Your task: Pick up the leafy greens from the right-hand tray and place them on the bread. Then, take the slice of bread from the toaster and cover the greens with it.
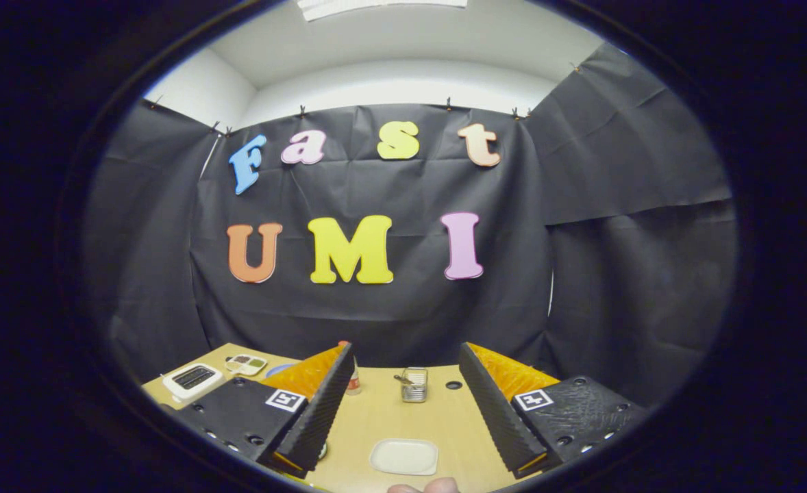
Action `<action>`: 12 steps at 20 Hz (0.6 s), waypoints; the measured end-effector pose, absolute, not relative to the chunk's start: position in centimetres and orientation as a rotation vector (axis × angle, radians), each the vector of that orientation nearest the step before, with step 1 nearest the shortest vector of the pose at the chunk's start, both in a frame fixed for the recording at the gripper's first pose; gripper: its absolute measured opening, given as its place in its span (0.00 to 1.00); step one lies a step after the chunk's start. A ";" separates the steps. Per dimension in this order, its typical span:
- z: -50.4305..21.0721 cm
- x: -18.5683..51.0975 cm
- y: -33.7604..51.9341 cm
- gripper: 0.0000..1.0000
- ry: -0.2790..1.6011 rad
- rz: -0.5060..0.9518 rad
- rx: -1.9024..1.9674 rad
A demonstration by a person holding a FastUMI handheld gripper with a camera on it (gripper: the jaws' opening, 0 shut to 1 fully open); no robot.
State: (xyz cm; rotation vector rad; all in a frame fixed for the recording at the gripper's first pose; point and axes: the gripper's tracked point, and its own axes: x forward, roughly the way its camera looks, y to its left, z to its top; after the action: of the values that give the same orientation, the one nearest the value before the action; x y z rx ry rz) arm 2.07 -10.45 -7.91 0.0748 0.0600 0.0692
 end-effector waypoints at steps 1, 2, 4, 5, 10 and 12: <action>-8.1 1.9 -10.7 0.95 0.062 0.070 0.077; -8.5 1.7 -10.9 0.95 0.065 0.075 0.076; -8.5 1.6 -10.9 0.96 0.070 0.087 0.080; -8.4 1.6 -10.9 0.96 0.069 0.091 0.081; -8.8 1.5 -9.3 0.96 0.089 0.119 0.096; -8.9 1.3 -8.9 0.96 0.107 0.109 0.097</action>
State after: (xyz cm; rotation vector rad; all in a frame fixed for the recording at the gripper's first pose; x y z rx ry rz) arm 1.32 -8.88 -8.88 0.0966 0.1071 0.1093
